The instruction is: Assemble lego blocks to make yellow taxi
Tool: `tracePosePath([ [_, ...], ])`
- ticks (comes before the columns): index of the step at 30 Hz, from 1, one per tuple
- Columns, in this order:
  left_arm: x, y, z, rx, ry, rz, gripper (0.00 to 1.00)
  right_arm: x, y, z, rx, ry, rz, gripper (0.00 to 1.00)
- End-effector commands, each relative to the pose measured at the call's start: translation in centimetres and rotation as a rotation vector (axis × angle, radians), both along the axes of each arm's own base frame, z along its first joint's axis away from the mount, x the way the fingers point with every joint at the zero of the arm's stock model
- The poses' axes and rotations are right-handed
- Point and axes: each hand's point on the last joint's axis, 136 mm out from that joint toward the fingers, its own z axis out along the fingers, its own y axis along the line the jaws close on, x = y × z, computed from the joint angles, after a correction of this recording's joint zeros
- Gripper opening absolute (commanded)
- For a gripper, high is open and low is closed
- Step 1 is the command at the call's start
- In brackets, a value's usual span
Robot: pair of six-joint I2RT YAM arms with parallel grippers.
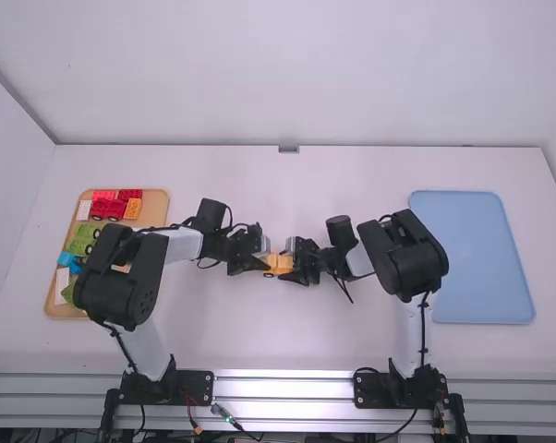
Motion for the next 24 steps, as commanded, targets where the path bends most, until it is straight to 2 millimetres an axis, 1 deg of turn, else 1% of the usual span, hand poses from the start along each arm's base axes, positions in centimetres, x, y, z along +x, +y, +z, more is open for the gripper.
tracePosePath([
  [1,-1.0,-0.1,-0.5,0.003,-0.025,-0.057,0.02,-0.1,-0.1,0.3,0.003,0.003,0.001,0.54],
  [2,-1.0,0.0,-0.6,0.008,-0.027,-0.058,0.02,-0.1,-0.1,0.2,0.003,0.003,0.001,0.50],
  [3,-0.9,0.1,-0.7,0.018,-0.028,-0.052,0.02,-0.1,-0.1,0.2,0.003,0.003,0.001,0.40],
  [4,-0.8,0.1,-0.8,0.027,-0.031,-0.049,0.02,-0.1,-0.1,0.2,0.003,0.005,0.000,0.37],
  [8,-0.6,0.2,-0.9,0.037,-0.042,-0.047,0.02,-0.1,-0.1,0.2,0.003,0.007,-0.001,0.37],
  [14,-0.9,-0.8,-1.0,0.049,-0.066,-0.076,0.02,-0.3,0.0,0.4,0.012,0.015,0.009,0.34],
  [20,-1.2,-1.2,-1.7,0.103,-0.072,-0.089,0.02,-0.3,0.0,0.4,0.012,0.013,0.009,0.34],
  [24,-1.2,-1.2,-1.8,0.108,-0.067,-0.085,0.02,-0.3,0.0,0.4,0.012,0.015,0.009,0.35],
])
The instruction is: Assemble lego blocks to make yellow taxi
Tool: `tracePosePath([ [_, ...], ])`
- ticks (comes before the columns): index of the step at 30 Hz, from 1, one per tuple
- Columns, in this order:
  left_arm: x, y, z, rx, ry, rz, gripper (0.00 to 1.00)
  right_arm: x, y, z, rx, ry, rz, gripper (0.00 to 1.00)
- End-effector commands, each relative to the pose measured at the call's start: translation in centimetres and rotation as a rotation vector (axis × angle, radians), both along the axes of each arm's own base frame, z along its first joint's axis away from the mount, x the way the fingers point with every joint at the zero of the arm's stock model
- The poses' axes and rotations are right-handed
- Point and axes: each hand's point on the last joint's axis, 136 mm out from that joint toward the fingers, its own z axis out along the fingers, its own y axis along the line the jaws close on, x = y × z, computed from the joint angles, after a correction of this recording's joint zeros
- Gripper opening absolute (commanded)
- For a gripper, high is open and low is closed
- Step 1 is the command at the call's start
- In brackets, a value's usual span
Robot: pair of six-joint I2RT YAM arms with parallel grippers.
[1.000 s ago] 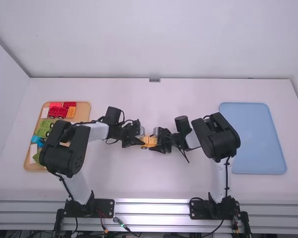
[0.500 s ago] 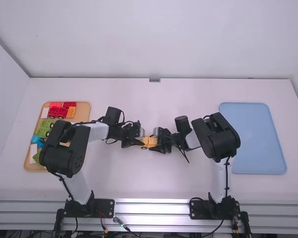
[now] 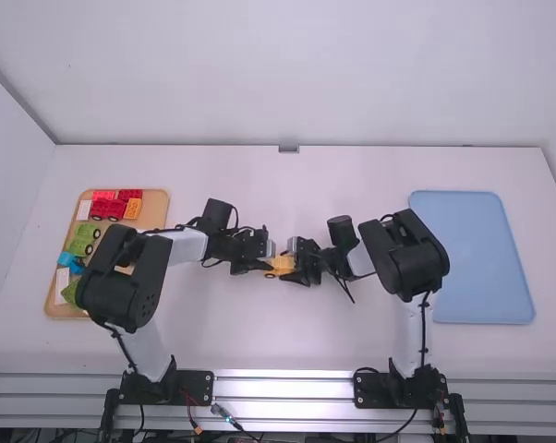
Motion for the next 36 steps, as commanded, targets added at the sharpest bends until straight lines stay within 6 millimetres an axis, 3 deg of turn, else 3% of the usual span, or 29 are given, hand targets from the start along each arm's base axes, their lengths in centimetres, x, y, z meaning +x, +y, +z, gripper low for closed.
tracePosePath([
  [1,-1.3,-0.3,-1.5,0.059,0.016,-0.027,0.03,-0.2,0.1,0.3,0.005,0.010,0.002,0.35],
  [2,-1.3,-0.2,-1.5,0.064,0.016,-0.025,0.06,-0.2,0.1,0.3,0.005,0.010,0.002,0.35],
  [3,-1.2,-0.2,-1.5,0.066,0.015,-0.024,0.41,-0.2,0.1,0.3,0.005,0.010,0.002,0.35],
  [5,-1.1,-0.1,-1.5,0.065,0.014,-0.019,0.48,-0.2,0.1,0.3,0.005,0.010,0.002,0.35],
  [7,-1.1,0.0,-1.5,0.062,0.015,-0.017,0.63,-0.2,0.1,0.3,0.004,0.010,0.001,0.36],
  [8,-1.0,0.0,-1.5,0.062,0.013,-0.016,0.74,-0.2,0.1,0.3,0.004,0.010,0.001,0.35],
  [9,-1.0,0.0,-1.5,0.062,0.012,-0.015,0.96,-0.2,0.1,0.3,0.004,0.011,0.002,0.36],
  [14,-0.8,0.0,-1.0,0.058,-0.001,-0.014,0.99,-0.2,0.1,0.2,0.001,0.012,-0.001,0.36],
  [21,0.3,0.0,2.1,0.033,-0.013,0.039,0.99,0.0,0.0,0.0,-0.013,0.009,-0.012,0.36],
  [25,-0.1,0.2,4.3,-0.008,-0.034,-0.003,1.00,-0.1,0.0,-0.1,-0.017,0.018,-0.012,0.36],
  [26,-0.1,0.2,4.6,-0.018,-0.035,-0.006,0.99,-0.1,0.0,-0.1,-0.017,0.018,-0.011,0.36],
  [27,-0.1,0.3,4.9,-0.037,-0.037,-0.010,0.89,-0.1,-0.1,-0.1,-0.018,0.015,-0.011,0.37],
  [28,-0.1,0.4,5.0,-0.049,-0.035,-0.009,0.66,-0.1,-0.1,-0.1,-0.018,0.016,-0.011,0.37],
  [30,-0.1,0.7,5.3,-0.076,-0.021,-0.002,0.07,-0.1,0.0,-0.1,-0.017,0.016,-0.011,0.37],
  [31,-0.1,0.7,5.3,-0.078,-0.020,-0.002,0.02,-0.1,0.0,-0.1,-0.017,0.016,-0.011,0.37],
  [36,-0.7,0.7,4.8,-0.113,0.005,-0.007,0.02,-0.1,0.0,-0.1,-0.017,0.017,-0.010,0.37],
])
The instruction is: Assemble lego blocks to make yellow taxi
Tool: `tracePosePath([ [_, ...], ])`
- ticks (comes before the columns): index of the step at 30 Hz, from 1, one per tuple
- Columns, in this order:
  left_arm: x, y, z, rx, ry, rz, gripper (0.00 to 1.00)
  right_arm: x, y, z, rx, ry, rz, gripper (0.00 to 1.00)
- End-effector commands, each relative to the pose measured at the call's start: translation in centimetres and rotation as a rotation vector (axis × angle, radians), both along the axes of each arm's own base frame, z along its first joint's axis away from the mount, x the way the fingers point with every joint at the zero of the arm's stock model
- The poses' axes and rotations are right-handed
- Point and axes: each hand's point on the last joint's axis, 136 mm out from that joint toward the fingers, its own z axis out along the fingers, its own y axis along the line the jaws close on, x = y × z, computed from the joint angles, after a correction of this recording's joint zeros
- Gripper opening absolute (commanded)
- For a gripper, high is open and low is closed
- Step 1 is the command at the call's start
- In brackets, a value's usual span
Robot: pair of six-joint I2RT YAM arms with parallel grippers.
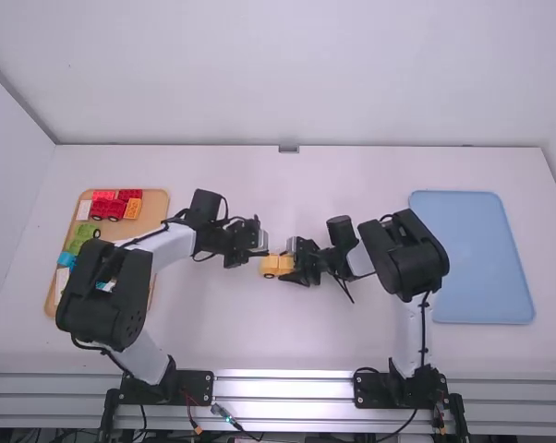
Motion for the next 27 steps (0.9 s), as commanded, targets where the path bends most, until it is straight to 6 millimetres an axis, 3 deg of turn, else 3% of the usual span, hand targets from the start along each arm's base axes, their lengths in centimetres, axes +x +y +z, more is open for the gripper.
tracePosePath([
  [1,-1.1,-0.4,0.1,-0.047,0.025,-0.028,0.02,0.0,0.0,0.0,-0.015,0.006,-0.010,0.37],
  [9,-0.7,-0.6,-2.4,-0.053,0.111,0.014,0.02,0.0,0.0,0.0,-0.013,0.011,-0.010,0.37],
  [14,-1.7,-1.3,-3.5,-0.075,0.150,-0.030,0.02,0.0,0.0,0.1,-0.011,0.007,-0.010,0.37],
  [27,-2.4,-1.8,-7.8,-0.037,0.276,-0.025,0.02,0.0,0.0,0.0,-0.011,0.003,-0.008,0.37],
])
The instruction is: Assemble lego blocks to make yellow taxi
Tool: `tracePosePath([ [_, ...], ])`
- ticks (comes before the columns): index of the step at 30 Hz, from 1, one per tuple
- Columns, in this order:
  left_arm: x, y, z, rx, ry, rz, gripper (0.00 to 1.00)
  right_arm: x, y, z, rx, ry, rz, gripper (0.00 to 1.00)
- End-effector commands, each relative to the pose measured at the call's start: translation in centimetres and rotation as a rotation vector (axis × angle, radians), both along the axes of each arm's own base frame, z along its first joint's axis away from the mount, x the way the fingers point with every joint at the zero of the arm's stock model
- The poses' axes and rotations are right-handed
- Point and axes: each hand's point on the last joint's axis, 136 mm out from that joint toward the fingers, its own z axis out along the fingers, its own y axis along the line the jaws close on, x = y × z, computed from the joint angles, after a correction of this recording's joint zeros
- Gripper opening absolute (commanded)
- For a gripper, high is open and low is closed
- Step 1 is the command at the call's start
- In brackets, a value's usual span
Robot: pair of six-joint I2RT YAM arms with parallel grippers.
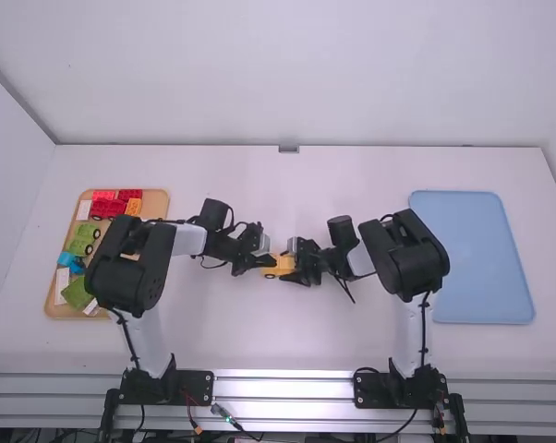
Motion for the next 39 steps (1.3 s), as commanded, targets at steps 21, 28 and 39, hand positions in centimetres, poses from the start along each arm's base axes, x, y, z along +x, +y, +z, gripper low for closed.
tracePosePath([
  [21,-1.4,1.2,-8.0,0.322,0.128,0.070,0.02,0.1,0.1,0.1,-0.012,0.013,-0.014,0.37],
  [28,-0.4,2.8,-1.2,0.254,0.111,0.039,0.02,0.1,0.0,0.0,-0.014,0.011,-0.016,0.41],
  [39,6.6,10.1,10.6,0.077,-0.052,0.326,0.99,0.6,-0.4,0.0,-0.014,0.011,-0.033,0.41],
])
